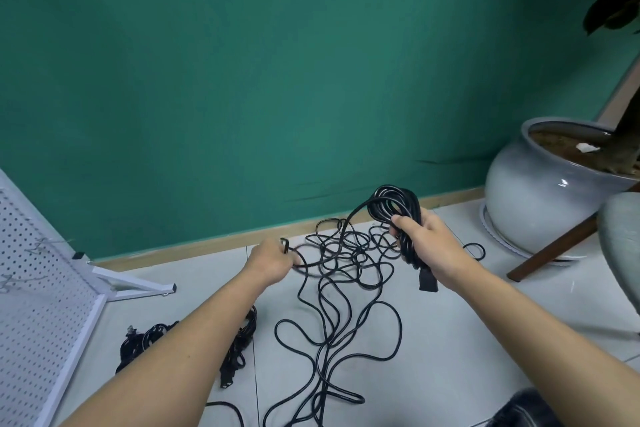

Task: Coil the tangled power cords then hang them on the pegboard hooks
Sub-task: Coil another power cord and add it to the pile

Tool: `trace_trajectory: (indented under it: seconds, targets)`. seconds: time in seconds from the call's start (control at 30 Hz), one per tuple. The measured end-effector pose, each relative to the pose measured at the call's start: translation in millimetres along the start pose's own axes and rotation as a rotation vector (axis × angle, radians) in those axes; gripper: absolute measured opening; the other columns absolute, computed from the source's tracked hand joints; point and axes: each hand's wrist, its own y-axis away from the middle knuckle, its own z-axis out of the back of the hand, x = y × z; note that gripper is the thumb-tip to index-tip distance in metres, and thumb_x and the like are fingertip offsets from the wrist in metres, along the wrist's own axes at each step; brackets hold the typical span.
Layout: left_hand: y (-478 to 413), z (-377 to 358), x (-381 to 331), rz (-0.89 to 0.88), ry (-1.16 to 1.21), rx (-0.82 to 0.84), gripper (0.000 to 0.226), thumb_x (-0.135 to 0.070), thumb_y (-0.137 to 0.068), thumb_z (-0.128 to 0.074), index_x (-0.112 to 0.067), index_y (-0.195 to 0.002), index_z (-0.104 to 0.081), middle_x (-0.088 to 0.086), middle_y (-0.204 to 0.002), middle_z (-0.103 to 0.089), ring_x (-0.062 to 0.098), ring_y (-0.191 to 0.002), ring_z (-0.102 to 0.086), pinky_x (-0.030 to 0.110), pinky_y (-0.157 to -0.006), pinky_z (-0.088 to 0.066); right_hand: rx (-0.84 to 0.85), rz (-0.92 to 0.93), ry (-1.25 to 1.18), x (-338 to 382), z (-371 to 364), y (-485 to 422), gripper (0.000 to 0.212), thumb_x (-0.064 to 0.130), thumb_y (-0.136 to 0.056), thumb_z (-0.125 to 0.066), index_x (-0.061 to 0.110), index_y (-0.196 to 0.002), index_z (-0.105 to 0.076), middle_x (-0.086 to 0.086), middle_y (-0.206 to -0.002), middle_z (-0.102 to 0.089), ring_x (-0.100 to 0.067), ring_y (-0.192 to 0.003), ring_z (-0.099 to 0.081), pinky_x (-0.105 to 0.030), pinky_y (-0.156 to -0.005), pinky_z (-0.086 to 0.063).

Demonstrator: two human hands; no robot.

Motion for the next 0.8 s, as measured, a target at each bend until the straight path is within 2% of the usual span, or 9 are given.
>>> trace_trajectory:
  seconds: [0.1,0.27,0.33,0.4,0.47,0.5,0.6,0.7,0.8]
  targets:
    - [-11,-6,17,0.048,-0.255,0.067,0.020,-0.025,-0.099,-0.064,-0.006,-0.095,-0.069,0.015,-0.093,-0.074,0.032,-0.084,-0.076,0.038,-0.075,-0.061,-0.019,-0.008,0.019,-2,-2,-1,0.023,0.025,-0.104,-0.056,0.007,-0.089,-0.057,0.001,-0.056,-0.050,-0.020,-0.046,-0.045,-0.021,-0.042,-0.033]
    - [-19,-11,17,0.002,-0.379,-0.075,0.026,-0.032,-0.102,-0.060,-0.012,-0.090,-0.050,0.018,-0.113,-0.067,0.035,-0.096,-0.071,0.039,-0.081,-0.056,-0.009,-0.004,-0.031,-1,-4,-2,0.023,0.027,-0.103,-0.058,0.009,-0.089,-0.059,0.004,-0.058,-0.056,-0.021,-0.051,-0.046,-0.028,-0.048,-0.037]
    - [-17,-9,14,0.024,-0.371,-0.062,0.027,-0.031,-0.104,-0.058,-0.006,-0.113,-0.053,0.020,-0.125,-0.064,0.037,-0.107,-0.067,0.039,-0.083,-0.052,0.013,0.007,-0.058,-1,-2,-3,0.023,0.028,-0.103,-0.059,0.010,-0.088,-0.059,-0.002,-0.065,-0.056,-0.022,-0.054,-0.046,-0.034,-0.054,-0.039]
    - [-10,-8,12,0.031,-0.489,-0.021,0.050,-0.029,-0.103,-0.058,-0.009,-0.146,-0.041,0.018,-0.145,-0.051,0.037,-0.128,-0.055,0.042,-0.094,-0.048,0.032,0.020,-0.053,-2,-2,-2,0.024,0.029,-0.103,-0.059,0.011,-0.087,-0.060,-0.006,-0.067,-0.053,-0.022,-0.055,-0.045,-0.035,-0.054,-0.039]
    - [0,-10,4,-0.146,-0.519,-0.002,0.070,-0.022,-0.098,-0.062,-0.021,-0.159,-0.028,0.009,-0.159,-0.037,0.030,-0.143,-0.040,0.042,-0.110,-0.041,0.049,0.027,-0.031,-2,-4,0,0.024,0.029,-0.103,-0.058,0.012,-0.086,-0.059,-0.002,-0.064,-0.053,-0.021,-0.055,-0.044,-0.030,-0.051,-0.037]
    - [6,-12,-4,-0.284,-0.457,0.018,0.070,-0.020,-0.096,-0.064,-0.023,-0.158,-0.032,0.004,-0.160,-0.038,0.025,-0.145,-0.039,0.039,-0.115,-0.038,0.060,0.030,-0.023,-3,-7,0,0.024,0.028,-0.103,-0.058,0.012,-0.086,-0.059,0.002,-0.062,-0.054,-0.021,-0.055,-0.044,-0.029,-0.051,-0.037]
    - [22,-26,-33,-0.508,-0.180,0.073,0.041,-0.032,-0.097,-0.068,-0.019,-0.136,-0.062,-0.004,-0.135,-0.064,0.010,-0.120,-0.060,0.026,-0.102,-0.045,0.100,0.056,-0.042,-3,-13,1,0.024,0.026,-0.103,-0.058,0.017,-0.082,-0.060,0.000,-0.068,-0.057,-0.020,-0.058,-0.045,-0.033,-0.056,-0.038]
    - [27,-36,-47,-0.455,0.081,-0.021,0.025,-0.037,-0.100,-0.065,-0.016,-0.106,-0.076,-0.007,-0.100,-0.076,0.008,-0.093,-0.070,0.031,-0.093,-0.054,0.116,0.079,-0.111,2,-16,3,0.020,0.023,-0.104,-0.058,0.014,-0.086,-0.060,-0.007,-0.077,-0.057,-0.019,-0.061,-0.045,-0.033,-0.056,-0.040]
    - [22,-28,-47,-0.382,0.311,-0.079,0.023,-0.036,-0.099,-0.066,-0.017,-0.091,-0.077,-0.002,-0.083,-0.077,0.009,-0.080,-0.075,0.032,-0.083,-0.059,0.125,0.105,-0.053,3,-16,5,0.019,0.023,-0.105,-0.057,0.012,-0.090,-0.059,0.009,-0.064,-0.059,-0.011,-0.054,-0.049,-0.027,-0.056,-0.041]
